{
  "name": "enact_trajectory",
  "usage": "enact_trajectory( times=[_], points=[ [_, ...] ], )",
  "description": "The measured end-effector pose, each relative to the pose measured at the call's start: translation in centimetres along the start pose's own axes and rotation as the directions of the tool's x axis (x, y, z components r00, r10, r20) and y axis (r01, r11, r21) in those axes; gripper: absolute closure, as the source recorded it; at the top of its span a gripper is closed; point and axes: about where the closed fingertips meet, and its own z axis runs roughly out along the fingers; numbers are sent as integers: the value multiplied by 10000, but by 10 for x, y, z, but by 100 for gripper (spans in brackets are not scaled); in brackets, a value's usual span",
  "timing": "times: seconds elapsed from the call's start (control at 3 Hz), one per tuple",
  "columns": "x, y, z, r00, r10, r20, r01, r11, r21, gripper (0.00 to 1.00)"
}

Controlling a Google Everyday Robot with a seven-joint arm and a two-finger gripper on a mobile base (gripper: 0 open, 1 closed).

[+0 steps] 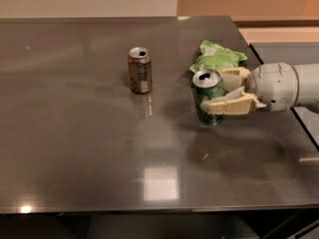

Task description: Place green can upright

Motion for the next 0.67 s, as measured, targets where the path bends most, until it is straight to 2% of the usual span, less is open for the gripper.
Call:
enact_trajectory(
  times=[0.33, 0.67],
  points=[
    [15, 1, -4, 9975, 432, 567, -443, 9989, 175, 100],
    [27, 1, -7, 9916, 756, 1049, -786, 9966, 247, 82]
  ],
)
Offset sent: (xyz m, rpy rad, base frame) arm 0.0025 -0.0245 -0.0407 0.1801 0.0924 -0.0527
